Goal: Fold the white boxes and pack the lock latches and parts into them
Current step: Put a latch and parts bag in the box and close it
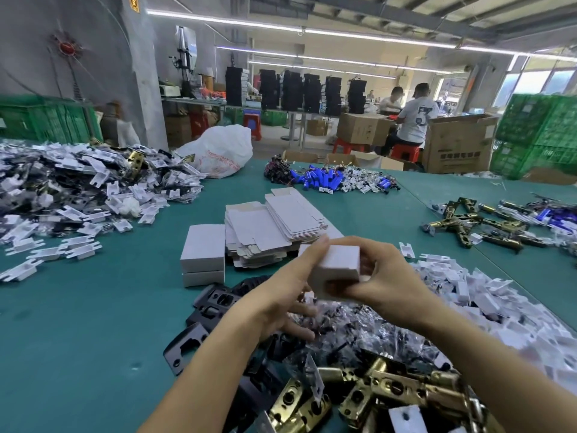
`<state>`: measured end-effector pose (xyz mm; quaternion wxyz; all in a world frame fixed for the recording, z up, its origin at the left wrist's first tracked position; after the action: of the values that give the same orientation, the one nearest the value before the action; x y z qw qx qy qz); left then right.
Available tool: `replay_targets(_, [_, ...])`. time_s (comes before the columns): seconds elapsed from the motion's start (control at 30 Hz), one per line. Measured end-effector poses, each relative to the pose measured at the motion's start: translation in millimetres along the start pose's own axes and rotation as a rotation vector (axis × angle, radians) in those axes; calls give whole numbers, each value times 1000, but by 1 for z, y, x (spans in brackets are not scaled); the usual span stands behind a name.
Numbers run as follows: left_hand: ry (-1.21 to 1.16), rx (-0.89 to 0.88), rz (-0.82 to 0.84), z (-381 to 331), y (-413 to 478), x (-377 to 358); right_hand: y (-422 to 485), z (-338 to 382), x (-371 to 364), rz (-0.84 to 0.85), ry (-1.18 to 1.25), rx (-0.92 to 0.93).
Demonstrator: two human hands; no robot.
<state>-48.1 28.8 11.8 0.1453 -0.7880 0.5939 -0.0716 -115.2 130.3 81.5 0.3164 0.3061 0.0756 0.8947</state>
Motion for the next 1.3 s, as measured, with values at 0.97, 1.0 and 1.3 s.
replay_targets(0.97, [-393, -232, -432, -14, 18, 76, -15, 2, -3, 169, -678, 187])
replay_targets(1.0, [-401, -249, -479, -17, 20, 88, -18, -2, 2, 163, -661, 164])
replay_targets(1.3, [68, -332, -1022, -40, 19, 210, -37, -35, 25, 195, -570, 78])
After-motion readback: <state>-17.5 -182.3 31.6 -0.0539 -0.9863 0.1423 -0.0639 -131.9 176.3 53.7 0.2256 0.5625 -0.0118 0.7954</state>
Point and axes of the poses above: each hand's wrist, its own y-axis towards the middle knuckle, its own x-axis out of the back of the hand, z = x × y, the point moved 8 cm from there along y, towards the middle knuckle, and after that the axes turned 1 degree about -y, right-handed, at the moved point
